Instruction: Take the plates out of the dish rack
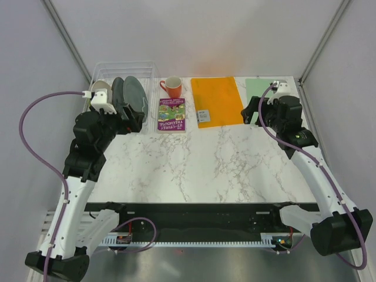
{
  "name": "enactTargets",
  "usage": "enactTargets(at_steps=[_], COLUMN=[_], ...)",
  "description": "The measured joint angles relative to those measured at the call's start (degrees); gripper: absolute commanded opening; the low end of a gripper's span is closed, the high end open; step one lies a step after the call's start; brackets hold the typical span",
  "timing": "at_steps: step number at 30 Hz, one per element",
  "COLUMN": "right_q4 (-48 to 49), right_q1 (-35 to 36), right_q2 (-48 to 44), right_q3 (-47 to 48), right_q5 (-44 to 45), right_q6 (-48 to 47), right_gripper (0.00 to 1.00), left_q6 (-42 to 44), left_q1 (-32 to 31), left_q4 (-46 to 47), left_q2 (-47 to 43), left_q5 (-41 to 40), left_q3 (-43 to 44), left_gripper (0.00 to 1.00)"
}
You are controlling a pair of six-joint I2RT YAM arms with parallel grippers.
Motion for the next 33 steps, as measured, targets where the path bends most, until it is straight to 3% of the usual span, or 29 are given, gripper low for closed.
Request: enactTargets(at_steps=[5, 12, 17, 20, 28, 30, 33], right_q4=[-3.56, -8.63, -9.01, -9.03, -8.63, -8.55, -8.46], right_q1=[0.02, -0.52, -1.03, -1.03, -1.03, -1.03, -1.03], right_q2=[-1.22, -1.07, 0.63, 2.64, 6.67, 7.23, 8.07], right_q3=[-0.33, -0.33, -0.33, -0.35, -0.98, -1.27, -1.36], right_q5=[2.03, 15.87, 16.41, 16.0, 14.73, 14.75, 14.73], right_q6=[-0.61, 4.87, 5.2, 5.2, 4.74, 4.46, 4.04], right_gripper=[0.98, 0.98, 0.98, 0.98, 0.98, 0.98, 0.96], left_q6=[-1.33, -7.8, -7.82, -7.8, -7.58, -7.52, -7.08], left_q1=[0.0, 2.01, 2.69, 2.69, 2.78, 2.8, 2.8], left_q4=[-2.1, -5.64, -5.16, -4.74, -2.03, -0.61, 1.27], left_q2=[3.82, 12.9, 24.65, 30.82, 44.35, 46.64, 48.87], left_q5=[-1.14, -4.74, -8.22, -12.24, -21.66, -23.52, -25.27], left_q3=[0.02, 6.14, 14.45, 17.2, 20.55, 20.55, 20.55], left_gripper=[1.0, 1.0, 1.0, 0.94, 0.89, 0.77, 0.03])
